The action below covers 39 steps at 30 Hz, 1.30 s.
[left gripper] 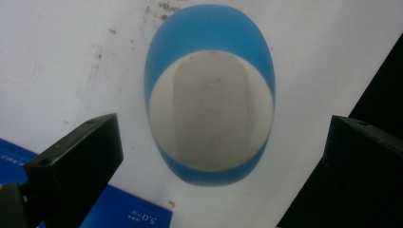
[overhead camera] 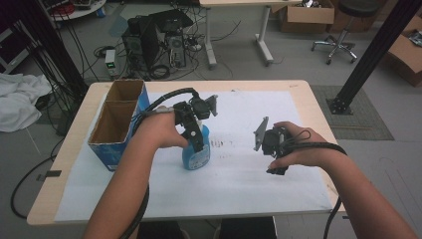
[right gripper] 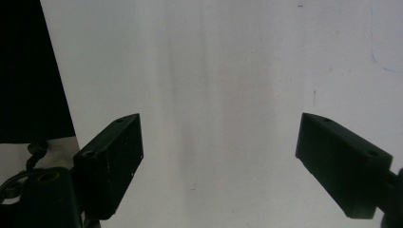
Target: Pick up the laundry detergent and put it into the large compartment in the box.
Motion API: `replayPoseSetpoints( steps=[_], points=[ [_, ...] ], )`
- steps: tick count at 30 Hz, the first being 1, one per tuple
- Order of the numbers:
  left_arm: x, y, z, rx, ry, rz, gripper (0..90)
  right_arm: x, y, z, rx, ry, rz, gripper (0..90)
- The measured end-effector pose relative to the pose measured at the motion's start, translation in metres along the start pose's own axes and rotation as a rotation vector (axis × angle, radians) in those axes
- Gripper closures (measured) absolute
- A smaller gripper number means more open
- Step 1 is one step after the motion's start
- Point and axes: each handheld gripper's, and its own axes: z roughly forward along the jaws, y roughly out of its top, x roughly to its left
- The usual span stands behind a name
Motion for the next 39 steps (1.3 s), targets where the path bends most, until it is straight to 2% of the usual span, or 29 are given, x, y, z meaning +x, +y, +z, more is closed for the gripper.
replayPoseSetpoints(
  steps=[5, 11, 17, 39],
  points=[
    [0.001, 0.002, 0.003, 0.004, 0.003, -0.004, 0.1, 0.000, -0.002, 0.001, 0.003, 0.001, 0.005, 16.1],
    [0.000, 0.005, 0.010, 0.006, -0.005, 0.011, 0.1, 0.000, -0.005, 0.000, -0.002, 0.001, 0.011, 16.1],
    [0.001, 0.005, 0.017, 0.003, -0.004, -0.006, 0.1, 0.000, -0.005, 0.001, 0.012, 0.003, 0.006, 16.1],
    [0.000, 0.015, 0.023, 0.019, 0.026, -0.003, 2.8, -0.001, -0.008, 0.000, 0.016, -0.003, 0.017, 16.0]
  ],
)
